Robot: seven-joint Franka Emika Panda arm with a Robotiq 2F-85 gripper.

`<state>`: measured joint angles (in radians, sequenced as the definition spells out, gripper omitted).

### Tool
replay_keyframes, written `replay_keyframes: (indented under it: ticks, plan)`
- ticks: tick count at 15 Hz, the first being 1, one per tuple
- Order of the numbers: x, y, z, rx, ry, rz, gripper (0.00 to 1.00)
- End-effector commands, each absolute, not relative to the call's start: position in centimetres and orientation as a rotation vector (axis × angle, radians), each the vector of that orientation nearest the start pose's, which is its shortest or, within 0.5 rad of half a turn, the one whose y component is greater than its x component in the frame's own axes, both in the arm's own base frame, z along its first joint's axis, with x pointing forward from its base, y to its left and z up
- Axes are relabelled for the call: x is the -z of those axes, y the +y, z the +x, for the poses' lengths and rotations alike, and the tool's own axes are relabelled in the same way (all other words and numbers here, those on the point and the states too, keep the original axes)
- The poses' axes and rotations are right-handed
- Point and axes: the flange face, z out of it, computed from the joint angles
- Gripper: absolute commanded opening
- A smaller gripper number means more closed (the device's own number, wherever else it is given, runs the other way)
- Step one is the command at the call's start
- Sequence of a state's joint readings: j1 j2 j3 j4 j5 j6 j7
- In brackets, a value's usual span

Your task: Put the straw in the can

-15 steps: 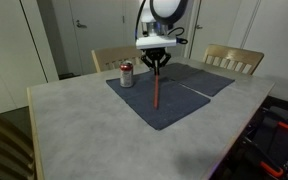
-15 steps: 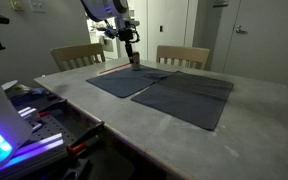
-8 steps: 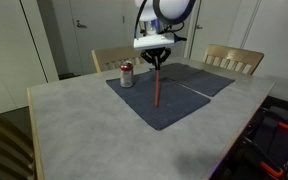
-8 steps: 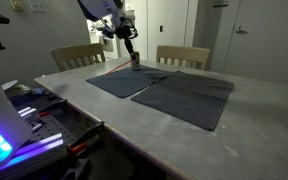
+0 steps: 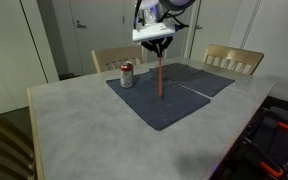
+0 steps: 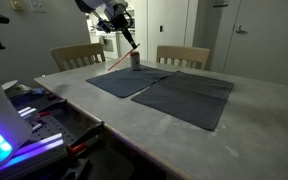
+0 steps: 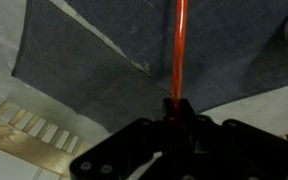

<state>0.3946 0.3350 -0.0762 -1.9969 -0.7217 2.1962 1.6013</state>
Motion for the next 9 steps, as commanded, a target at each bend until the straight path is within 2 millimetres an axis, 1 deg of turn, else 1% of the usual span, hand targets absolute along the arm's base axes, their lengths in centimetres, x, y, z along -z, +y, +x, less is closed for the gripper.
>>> replay_keyframes:
  ticks: [1,6,9]
  plan:
    - [-31.5,16.8,57.2,0.851,1.372,-3.244,0.02]
    - [-33.6,17.9,57.2,1.06,1.389,-3.232,0.02]
    - [-34.2,18.9,57.0,1.221,1.415,-3.151,0.02]
